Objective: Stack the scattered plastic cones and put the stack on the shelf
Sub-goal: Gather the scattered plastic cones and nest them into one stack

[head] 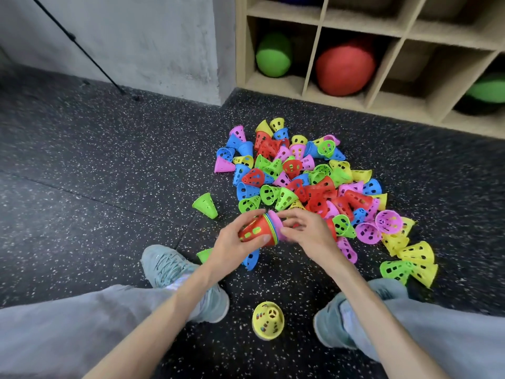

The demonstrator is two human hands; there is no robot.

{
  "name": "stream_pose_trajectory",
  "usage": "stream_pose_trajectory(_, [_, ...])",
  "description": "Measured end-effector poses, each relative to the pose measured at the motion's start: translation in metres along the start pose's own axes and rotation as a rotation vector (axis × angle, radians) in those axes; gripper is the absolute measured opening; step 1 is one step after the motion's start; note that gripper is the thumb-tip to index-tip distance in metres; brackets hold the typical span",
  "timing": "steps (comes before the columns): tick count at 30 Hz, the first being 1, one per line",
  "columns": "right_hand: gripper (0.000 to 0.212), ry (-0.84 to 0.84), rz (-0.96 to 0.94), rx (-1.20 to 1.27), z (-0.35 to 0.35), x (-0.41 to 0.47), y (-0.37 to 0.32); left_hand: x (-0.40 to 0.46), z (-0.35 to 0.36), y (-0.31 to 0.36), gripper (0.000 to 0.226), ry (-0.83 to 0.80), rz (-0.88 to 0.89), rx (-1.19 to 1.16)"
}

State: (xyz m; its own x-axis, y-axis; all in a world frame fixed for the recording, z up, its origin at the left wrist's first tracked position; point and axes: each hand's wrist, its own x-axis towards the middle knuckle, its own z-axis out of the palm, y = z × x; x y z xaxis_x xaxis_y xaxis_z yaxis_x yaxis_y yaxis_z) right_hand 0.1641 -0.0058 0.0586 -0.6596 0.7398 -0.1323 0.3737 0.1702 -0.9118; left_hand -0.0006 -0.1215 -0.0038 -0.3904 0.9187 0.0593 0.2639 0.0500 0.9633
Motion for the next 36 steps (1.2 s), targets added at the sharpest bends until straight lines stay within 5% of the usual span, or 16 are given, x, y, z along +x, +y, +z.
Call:
stream_pose_trajectory(9, [0.017, 0.043, 0.029, 0.131, 0.0, -0.035, 0.004, -0.019, 0.029, 0.015, 0.073, 0.184, -0.009, 0.072])
stream_pose_trajectory(12, [0.028, 0.0, 0.089, 0.195, 0.003, -0.044, 0.008, -0.033, 0.038, 0.012, 0.075, 0.283, -0.024, 0.012])
stream_pose_trajectory(15, [0.049, -0.095, 0.124, 0.237, 0.006, -0.052, 0.011, -0.049, 0.047, 0.017, 0.065, 0.378, -0.075, -0.138])
stream_pose_trajectory(21, [0.051, -0.148, 0.203, 0.206, 0.012, -0.066, 0.026, -0.073, 0.061, 0.021, 0.042, 0.457, -0.088, -0.154])
stream_pose_trajectory(31, [0.04, -0.248, 0.303, 0.195, 0.019, -0.095, 0.055, -0.11, 0.069, 0.004, 0.024, 0.42, -0.104, 0.055])
stream_pose_trajectory(36, [0.038, -0.245, 0.316, 0.14, 0.033, -0.107, 0.082, -0.124, 0.061, -0.01, 0.026, 0.252, -0.119, 0.24])
